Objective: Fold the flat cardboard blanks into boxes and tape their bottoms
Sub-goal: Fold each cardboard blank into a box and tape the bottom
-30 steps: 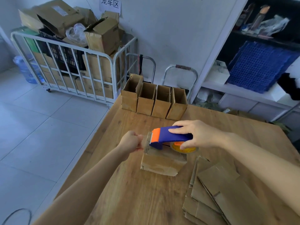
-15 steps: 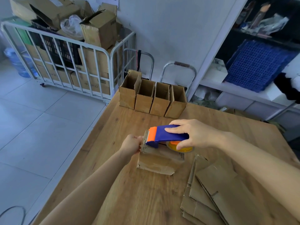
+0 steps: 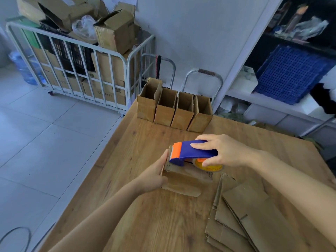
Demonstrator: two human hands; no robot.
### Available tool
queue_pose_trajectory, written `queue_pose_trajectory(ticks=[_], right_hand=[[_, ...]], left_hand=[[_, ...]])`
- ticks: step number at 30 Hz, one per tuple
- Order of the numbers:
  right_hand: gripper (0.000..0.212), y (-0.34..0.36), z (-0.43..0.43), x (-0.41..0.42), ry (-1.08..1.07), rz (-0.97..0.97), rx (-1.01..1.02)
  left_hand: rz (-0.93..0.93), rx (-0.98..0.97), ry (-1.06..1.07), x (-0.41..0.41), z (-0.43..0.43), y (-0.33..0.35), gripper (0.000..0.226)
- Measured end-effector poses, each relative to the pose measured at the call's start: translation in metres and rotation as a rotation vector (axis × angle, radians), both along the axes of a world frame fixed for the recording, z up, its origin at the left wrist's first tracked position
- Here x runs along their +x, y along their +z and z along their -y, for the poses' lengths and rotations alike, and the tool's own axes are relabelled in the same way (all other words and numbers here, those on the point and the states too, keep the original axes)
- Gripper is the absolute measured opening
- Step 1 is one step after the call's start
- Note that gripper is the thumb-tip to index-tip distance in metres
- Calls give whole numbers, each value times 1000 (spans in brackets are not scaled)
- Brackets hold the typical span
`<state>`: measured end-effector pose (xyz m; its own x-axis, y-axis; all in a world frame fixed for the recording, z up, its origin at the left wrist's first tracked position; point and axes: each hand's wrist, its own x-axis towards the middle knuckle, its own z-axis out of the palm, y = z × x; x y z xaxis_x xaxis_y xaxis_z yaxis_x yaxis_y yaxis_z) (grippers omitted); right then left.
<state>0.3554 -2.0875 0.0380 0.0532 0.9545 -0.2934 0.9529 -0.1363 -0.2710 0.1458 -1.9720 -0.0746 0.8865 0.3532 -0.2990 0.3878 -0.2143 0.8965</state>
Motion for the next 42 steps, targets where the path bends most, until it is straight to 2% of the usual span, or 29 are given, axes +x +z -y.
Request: queue_pose_trajectory(ticks=[2, 5, 9, 14, 21, 25, 27, 29, 31, 35, 42], right_hand=[[60, 2, 2, -3, 9, -12, 1], [57, 4, 3, -8, 13, -17, 12], [58, 7, 15, -9, -16, -80, 37], [61, 1, 34, -28, 45, -139, 57], [57, 1, 83, -14, -31, -100, 54], [55, -18, 89, -29, 44, -49, 13], [55, -31, 93, -33, 37, -65, 14], [55, -38, 97, -31, 2, -88, 35], [55, -41, 99, -30, -14, -104, 53], [55, -46, 98, -32, 2, -105, 61], [63, -55, 123, -26, -120, -176, 82]], left_hand=[[-38, 109, -84, 9, -7, 5, 104], [-48, 237, -98, 28, -16, 11, 124], [-32, 435, -162, 24, -27, 20, 106], [-20, 503, -252, -6, -26, 14, 97], [-115, 586, -232, -43, -40, 16, 105], [-212, 662, -347, -38, -30, 13, 104], [-288, 781, -394, -38, -25, 8, 109], [-353, 995, -407, -35, -14, 6, 106], [-319, 1162, -412, -28, 8, 3, 102], [-268, 1098, -414, -21, 43, -16, 128], [-274, 1122, -429, -21, 39, -19, 133]])
